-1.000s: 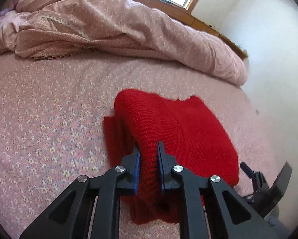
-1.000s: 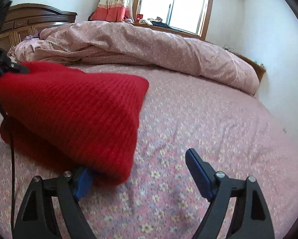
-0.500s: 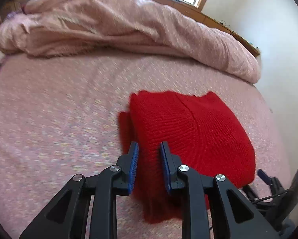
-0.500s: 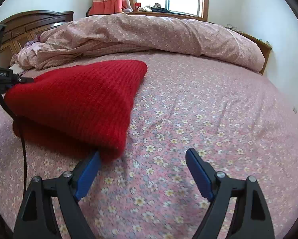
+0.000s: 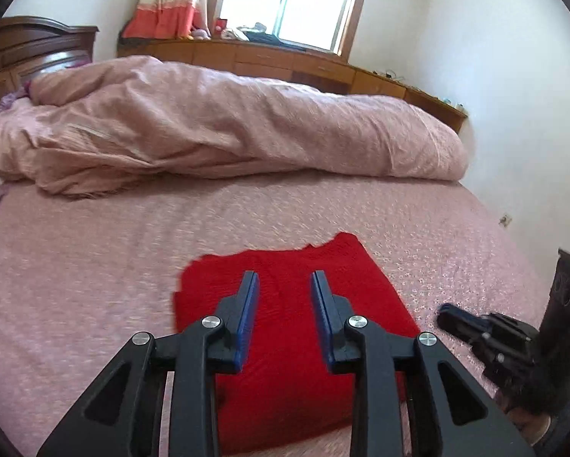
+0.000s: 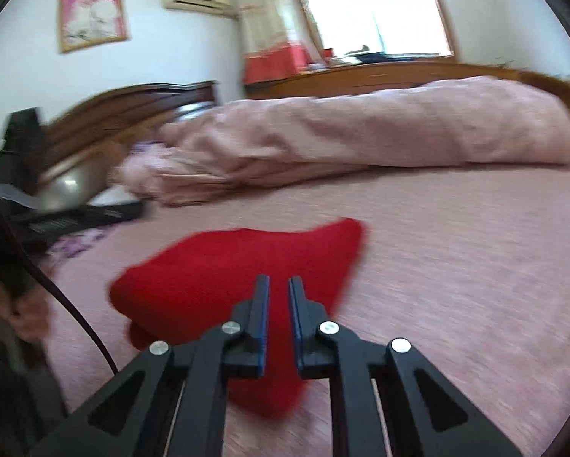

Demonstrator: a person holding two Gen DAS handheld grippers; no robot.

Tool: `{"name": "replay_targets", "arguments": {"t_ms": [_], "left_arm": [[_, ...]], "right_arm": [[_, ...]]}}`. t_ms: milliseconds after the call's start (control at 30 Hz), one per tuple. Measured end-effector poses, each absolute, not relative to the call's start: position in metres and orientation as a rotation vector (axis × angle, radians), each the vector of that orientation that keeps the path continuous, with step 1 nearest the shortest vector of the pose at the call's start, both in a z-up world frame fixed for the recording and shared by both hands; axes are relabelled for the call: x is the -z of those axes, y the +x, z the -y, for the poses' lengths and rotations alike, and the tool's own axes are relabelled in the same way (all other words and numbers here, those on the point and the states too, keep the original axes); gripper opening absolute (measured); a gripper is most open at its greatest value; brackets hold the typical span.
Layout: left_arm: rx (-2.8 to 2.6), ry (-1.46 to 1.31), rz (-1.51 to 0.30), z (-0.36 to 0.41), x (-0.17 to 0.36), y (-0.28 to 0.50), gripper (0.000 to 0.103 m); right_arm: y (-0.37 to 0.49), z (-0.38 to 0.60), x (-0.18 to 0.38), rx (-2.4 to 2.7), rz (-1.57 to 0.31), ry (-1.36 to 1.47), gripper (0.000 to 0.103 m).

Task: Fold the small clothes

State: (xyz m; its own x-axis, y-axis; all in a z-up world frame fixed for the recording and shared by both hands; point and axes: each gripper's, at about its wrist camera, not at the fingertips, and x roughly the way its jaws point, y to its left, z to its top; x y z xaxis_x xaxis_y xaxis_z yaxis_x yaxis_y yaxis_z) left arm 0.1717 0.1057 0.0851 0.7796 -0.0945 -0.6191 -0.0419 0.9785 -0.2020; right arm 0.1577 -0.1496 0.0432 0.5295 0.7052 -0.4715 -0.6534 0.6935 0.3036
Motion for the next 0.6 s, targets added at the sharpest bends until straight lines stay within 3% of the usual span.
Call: {"name": "replay_targets", "arguments": {"t_ms": [133,267,400,600], "left_arm": [[0.030,-0.177,-0.755,-0.093,-0.059,0.180,0.022],[-0.042,-0.193,-0.928,-0.090,-0.015,0.170,0.020],[-0.090,-0.065,-0.877,-0.075,-0.010,0.150,0.020],[-0.085,-0.097,-0.881,-0.079,-0.015,0.148,0.020]], "right_arm": [[0.166,0.120,-0.023,-0.945,-0.697,0.099,0.010],[0.145,0.095,0.009,-0.966,-0.787,-0.086,0.006],[0.148,0.099,0.011,-0.966,-0.813,-0.083,0.000],[0.152,0.115,-0.006,-0.973,-0.774,0.011,0.000]]}}
